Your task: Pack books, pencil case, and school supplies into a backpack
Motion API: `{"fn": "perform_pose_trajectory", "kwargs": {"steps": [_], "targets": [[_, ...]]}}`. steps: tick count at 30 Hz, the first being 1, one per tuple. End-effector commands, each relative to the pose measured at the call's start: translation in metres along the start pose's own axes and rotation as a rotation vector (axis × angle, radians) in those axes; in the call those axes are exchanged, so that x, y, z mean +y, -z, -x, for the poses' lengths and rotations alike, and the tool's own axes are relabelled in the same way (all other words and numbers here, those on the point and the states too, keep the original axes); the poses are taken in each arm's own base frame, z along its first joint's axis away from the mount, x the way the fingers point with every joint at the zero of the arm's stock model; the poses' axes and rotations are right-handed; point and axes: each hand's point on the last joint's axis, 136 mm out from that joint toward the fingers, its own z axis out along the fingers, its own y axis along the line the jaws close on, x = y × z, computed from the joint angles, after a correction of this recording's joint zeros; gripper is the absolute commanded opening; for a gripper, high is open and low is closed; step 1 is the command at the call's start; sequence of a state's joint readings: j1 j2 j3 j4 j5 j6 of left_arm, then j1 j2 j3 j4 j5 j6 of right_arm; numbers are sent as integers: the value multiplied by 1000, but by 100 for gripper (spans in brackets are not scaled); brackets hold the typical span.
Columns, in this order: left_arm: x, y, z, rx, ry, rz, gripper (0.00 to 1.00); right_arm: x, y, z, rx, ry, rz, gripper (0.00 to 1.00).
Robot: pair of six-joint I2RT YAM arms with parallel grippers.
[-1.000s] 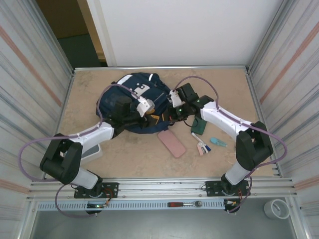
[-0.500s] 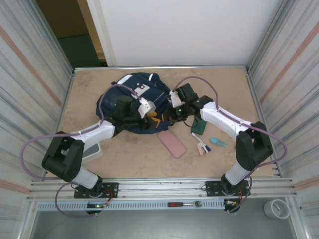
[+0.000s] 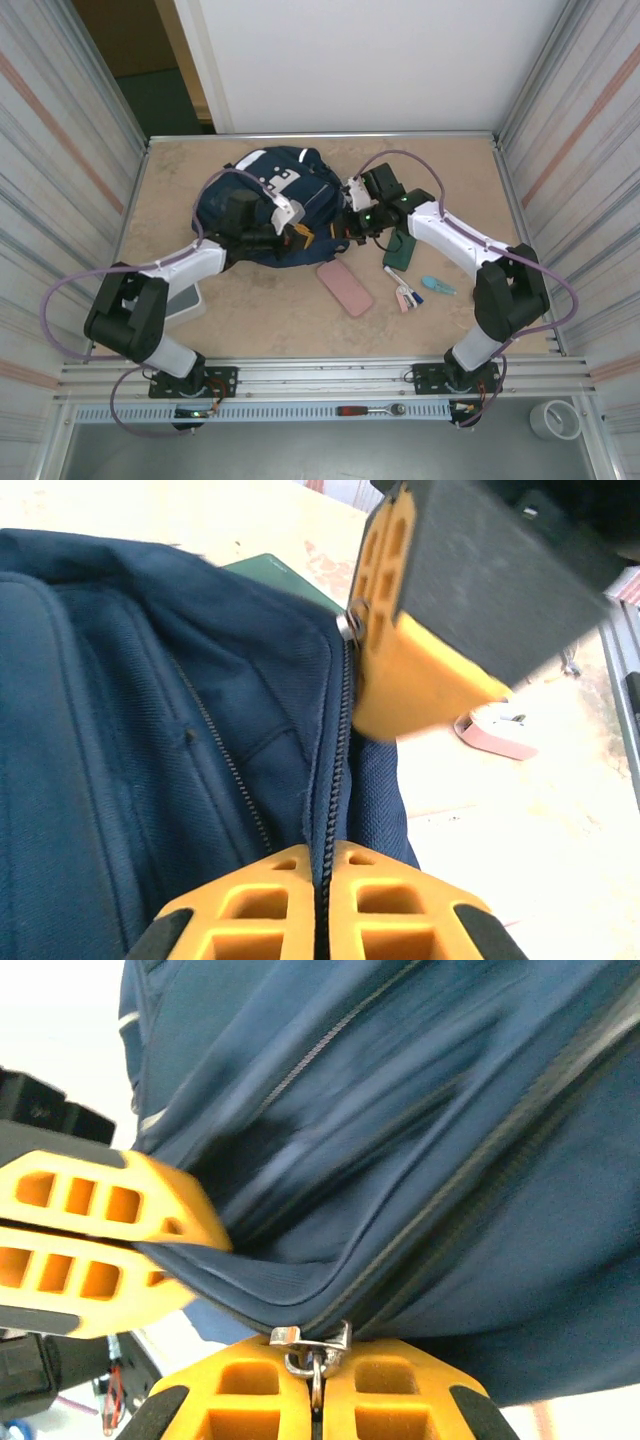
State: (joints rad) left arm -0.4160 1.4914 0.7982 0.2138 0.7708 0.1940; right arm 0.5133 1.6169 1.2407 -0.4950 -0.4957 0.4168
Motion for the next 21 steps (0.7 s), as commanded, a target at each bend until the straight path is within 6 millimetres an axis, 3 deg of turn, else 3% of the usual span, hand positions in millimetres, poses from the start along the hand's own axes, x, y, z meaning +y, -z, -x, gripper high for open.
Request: {"fn": "perform_pose_trajectory", "kwargs": {"steps": [1, 5, 7, 9, 13, 16, 21], "targets": [[18, 36, 23, -121, 7, 85, 0, -47, 30, 4, -44, -61, -147, 0], [32, 48, 18, -136, 46, 123, 0, -21, 20, 10, -48, -25, -46, 0], [39, 48, 11, -98, 64, 157, 10, -8, 15, 12, -42, 3, -24, 0], [41, 48, 8, -75, 77, 171, 26, 5, 12, 13, -34, 25, 2, 0], [23, 45, 12, -61, 20, 147, 49, 29, 11, 15, -40, 53, 61, 0], [7, 35, 13, -13, -61, 130, 54, 47, 14, 17, -52, 73, 102, 0], [-2, 17, 9, 47, -75, 74, 56, 70, 15, 17, -52, 100, 150, 0]]}}
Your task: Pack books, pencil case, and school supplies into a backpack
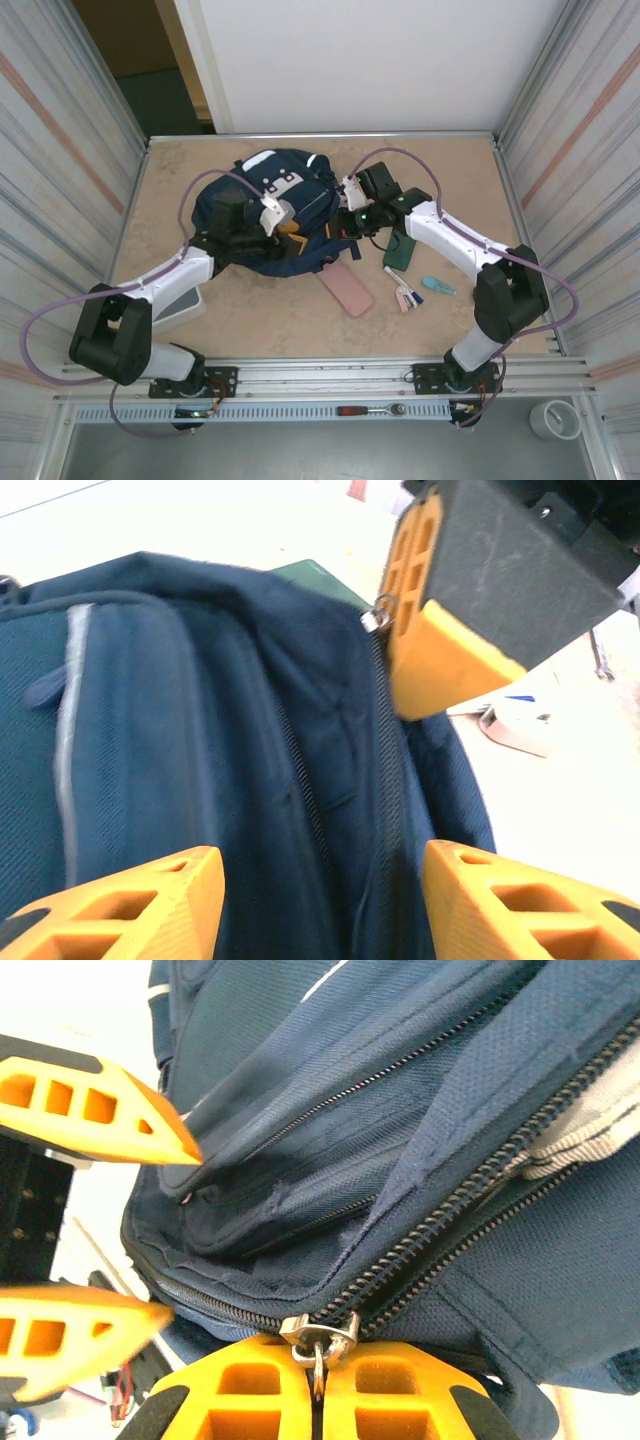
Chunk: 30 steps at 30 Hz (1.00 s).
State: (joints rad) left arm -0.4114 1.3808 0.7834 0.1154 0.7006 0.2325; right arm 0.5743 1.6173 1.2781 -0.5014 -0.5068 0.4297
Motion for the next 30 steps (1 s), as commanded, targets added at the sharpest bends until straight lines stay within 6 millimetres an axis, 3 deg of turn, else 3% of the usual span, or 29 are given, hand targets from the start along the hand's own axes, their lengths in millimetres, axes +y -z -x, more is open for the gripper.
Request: {"fn": "perform_pose_trajectory", "kwargs": {"steps": [1, 6, 9, 11, 13, 16, 19, 27, 30], "targets": [[0, -7, 3, 36, -37, -16, 56, 42, 16, 22, -68, 60, 107, 0], [-12, -21, 2, 52, -31, -101, 52, 53, 13, 20, -60, 74, 122, 0], [-10, -23, -3, 78, -14, -111, 30, 48, 12, 17, -55, 73, 107, 0], [-4, -18, -3, 75, 6, -92, 14, 30, 13, 16, -50, 62, 61, 0], [4, -8, 1, 36, 32, -72, 4, 7, 17, 15, -44, 27, 24, 0], [15, 14, 14, -66, 58, -27, 0, -34, 23, 13, -39, -40, -52, 0], [23, 34, 20, -145, 69, 21, 0, -54, 25, 14, -44, -82, -80, 0], [51, 40, 3, -83, 126, 171, 0, -21, 6, 23, -33, -25, -6, 0], [51, 40, 3, -73, 136, 164, 8, -6, 0, 24, -30, 1, 25, 0]]}}
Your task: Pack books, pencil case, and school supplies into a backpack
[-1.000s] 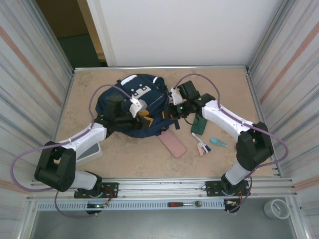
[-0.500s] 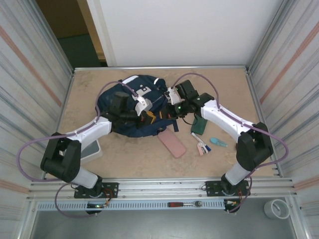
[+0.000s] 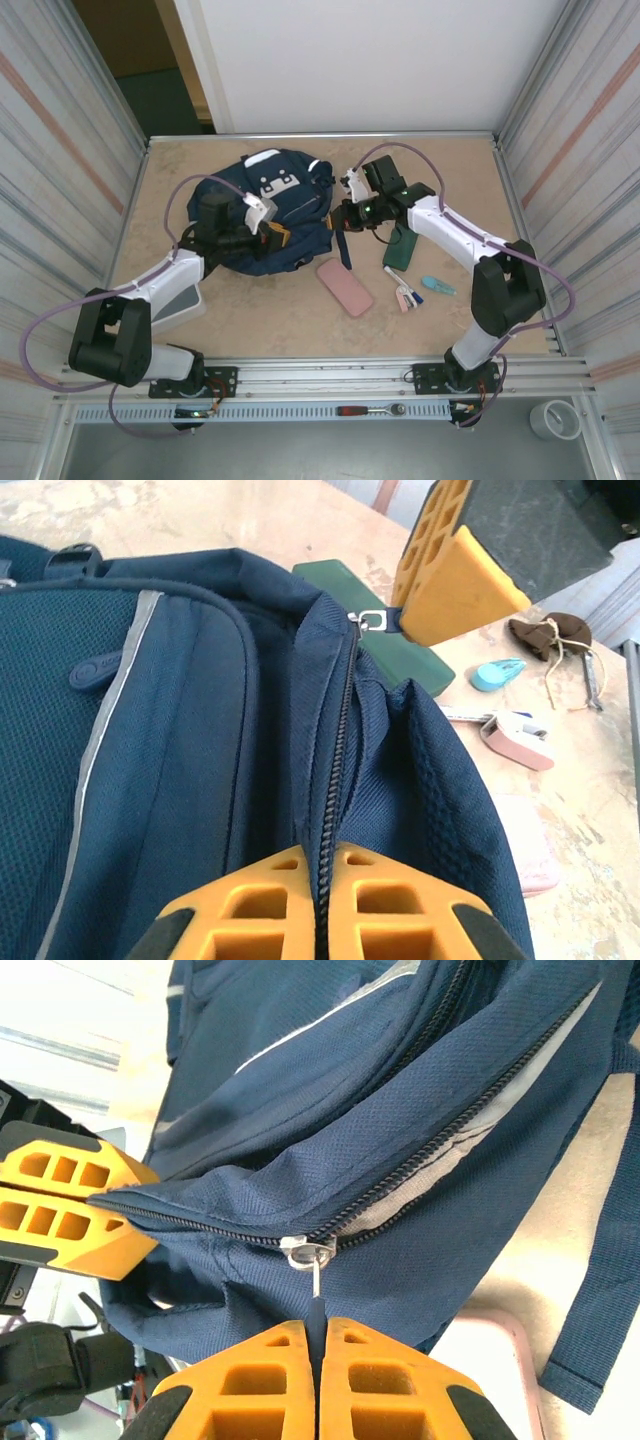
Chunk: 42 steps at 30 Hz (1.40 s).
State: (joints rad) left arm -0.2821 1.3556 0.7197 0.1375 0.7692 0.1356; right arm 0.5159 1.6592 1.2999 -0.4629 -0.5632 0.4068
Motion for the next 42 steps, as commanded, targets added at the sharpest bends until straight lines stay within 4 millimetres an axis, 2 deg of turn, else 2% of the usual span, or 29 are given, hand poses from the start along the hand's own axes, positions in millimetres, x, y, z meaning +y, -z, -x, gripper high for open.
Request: {"fn": "perform_pose_trajectory", "kwargs": {"steps": [1, 6, 9, 11, 18, 20, 21, 23, 28, 32, 38, 42], "targets": [[20, 12, 25, -58, -26, 99, 12, 8, -3, 5, 0, 12, -5, 0], [-1, 7, 25, -45, -54, 11, 39, 19, -8, 10, -6, 15, 25, 0], [-12, -4, 18, 25, -114, 8, 48, 29, -6, 12, -13, 31, 42, 0], [-16, -13, 12, 69, -143, 10, 52, 37, -4, 14, -20, 40, 54, 0], [-18, -35, 4, 161, -158, -20, 52, 66, 10, 17, -45, 78, 109, 0], [-19, -38, 4, 165, -161, -25, 43, 72, 12, 17, -50, 87, 119, 0], [-18, -38, 6, 164, -161, -20, 34, 71, 13, 16, -51, 87, 113, 0], [-17, -35, 10, 154, -172, -3, 20, 62, 12, 15, -52, 86, 69, 0], [-28, -8, 35, 31, -193, -25, 2, -4, 15, 16, -78, 57, -264, 0], [-33, 13, 51, -76, -199, -37, 0, -38, 26, 22, -116, 46, -455, 0], [-33, 21, 51, -96, -205, -29, 0, -57, 32, 31, -139, 32, -546, 0], [-35, 25, 54, -131, -203, -47, 0, -76, 27, 37, -136, 0, -561, 0]]}}
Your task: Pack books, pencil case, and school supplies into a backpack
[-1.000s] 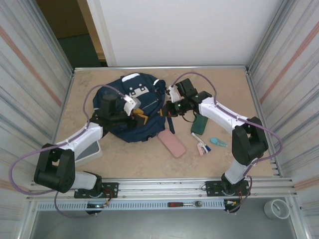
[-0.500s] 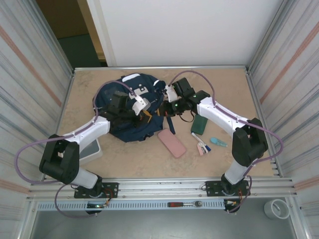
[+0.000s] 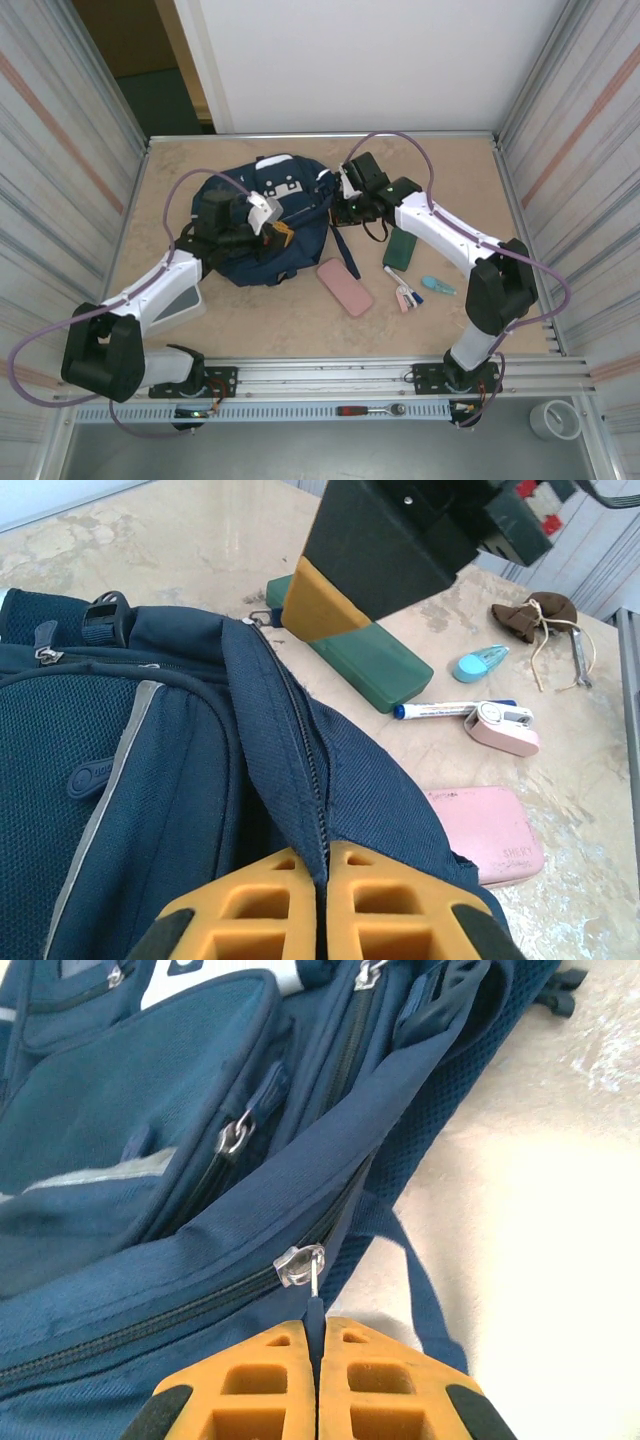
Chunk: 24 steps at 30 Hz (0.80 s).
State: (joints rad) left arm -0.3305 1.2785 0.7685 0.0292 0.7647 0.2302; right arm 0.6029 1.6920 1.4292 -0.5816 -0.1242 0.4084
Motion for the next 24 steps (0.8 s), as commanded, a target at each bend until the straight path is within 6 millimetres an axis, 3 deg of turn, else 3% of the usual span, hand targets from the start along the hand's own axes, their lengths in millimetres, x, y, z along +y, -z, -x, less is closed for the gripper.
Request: {"fn": "perform_pose_trajectory", "kwargs": {"steps": [1, 4, 10, 13, 16, 18, 21, 24], "targets": [[-3, 20, 37, -144, -81, -3, 0, -61, -7, 10, -5, -61, -194, 0], [-2, 31, 44, -196, -82, 1, 0, -73, -23, 17, -3, -93, -171, 0], [-12, 55, 62, -311, -100, -49, 0, -77, -56, 41, -27, -163, -57, 0], [-19, 57, 62, -314, -113, -83, 0, -82, -69, 49, -23, -198, -14, 0], [-17, 53, 58, -291, -98, -89, 0, -75, -67, 48, -18, -199, 55, 1], [-15, 50, 55, -275, -86, -96, 0, -62, -54, 46, -36, -186, 147, 11], [-13, 47, 51, -264, -72, -109, 0, -41, -29, 48, -85, -234, 370, 39], [-12, 44, 46, -254, -62, -119, 0, -40, -28, 56, -89, -341, 468, 65]]}}
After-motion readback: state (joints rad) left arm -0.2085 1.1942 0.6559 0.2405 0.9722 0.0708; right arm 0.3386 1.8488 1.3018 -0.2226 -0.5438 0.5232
